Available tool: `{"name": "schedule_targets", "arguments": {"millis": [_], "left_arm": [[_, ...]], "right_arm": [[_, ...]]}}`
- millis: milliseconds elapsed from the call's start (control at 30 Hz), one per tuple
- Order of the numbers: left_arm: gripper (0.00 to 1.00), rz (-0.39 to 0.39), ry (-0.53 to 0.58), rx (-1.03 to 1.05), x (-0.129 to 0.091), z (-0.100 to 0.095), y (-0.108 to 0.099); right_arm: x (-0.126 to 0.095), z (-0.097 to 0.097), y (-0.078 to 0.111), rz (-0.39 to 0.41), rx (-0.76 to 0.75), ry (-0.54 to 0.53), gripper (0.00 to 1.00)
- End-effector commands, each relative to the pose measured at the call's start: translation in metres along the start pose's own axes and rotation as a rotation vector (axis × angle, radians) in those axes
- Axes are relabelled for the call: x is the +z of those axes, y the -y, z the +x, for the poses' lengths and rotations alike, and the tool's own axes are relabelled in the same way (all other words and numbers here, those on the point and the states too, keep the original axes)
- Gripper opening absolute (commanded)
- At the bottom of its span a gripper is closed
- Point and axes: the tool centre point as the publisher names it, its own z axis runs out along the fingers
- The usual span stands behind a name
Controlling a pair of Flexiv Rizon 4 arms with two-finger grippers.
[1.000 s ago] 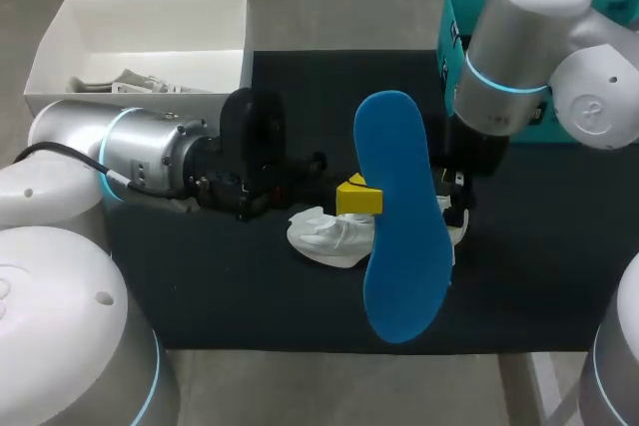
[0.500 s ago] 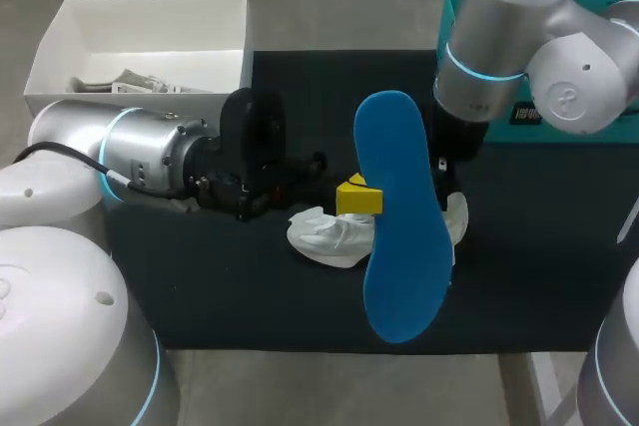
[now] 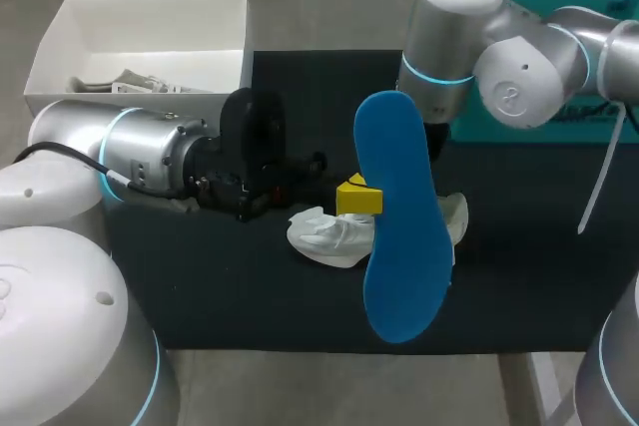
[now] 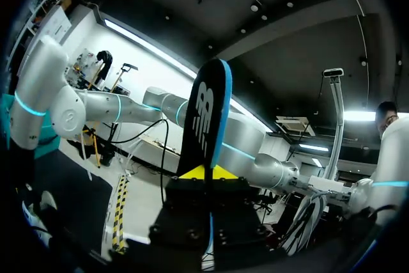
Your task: Take the shoe out of the shoebox, open the shoe tongue, remove and reinsert the insole, then place the shoe into the shoebox
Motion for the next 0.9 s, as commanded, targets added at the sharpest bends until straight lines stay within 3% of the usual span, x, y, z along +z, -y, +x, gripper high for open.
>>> {"name": "schedule_targets", "arguments": {"millis": [33,67,567,667,767,833,900], "left_arm": [[0.0,0.003,0.002,0.0,0.0,0.001,-0.001],[0.0,0.003,0.002,0.0,0.0,0.001,-0.001],[0.0,0.003,0.002,0.0,0.0,0.001,-0.001],[0.0,0.003,0.002,0.0,0.0,0.001,-0.001],[0.0,0.003,0.002,0.0,0.0,0.001,-0.001],[0.0,0.003,0.002,0.0,0.0,0.001,-0.001],[0.0,0.003,0.002,0.0,0.0,0.001,-0.001]], "right_arm": [[0.013,0.001,-0.003,0.009,0.027,-0.015,0.25],[0.015,0.003,-0.001,0.005,0.038,-0.019,0.0],[0.015,0.003,-0.001,0.005,0.038,-0.019,0.0],[-0.005,0.001,-0.003,0.034,0.165,-0.024,0.0],[-0.023,-0.007,-0.001,0.031,0.39,-0.009,0.0],[-0.035,-0.013,0.0,-0.027,0.608,-0.048,0.0],[-0.039,-0.017,0.003,-0.001,0.835,-0.094,0.0]]}}
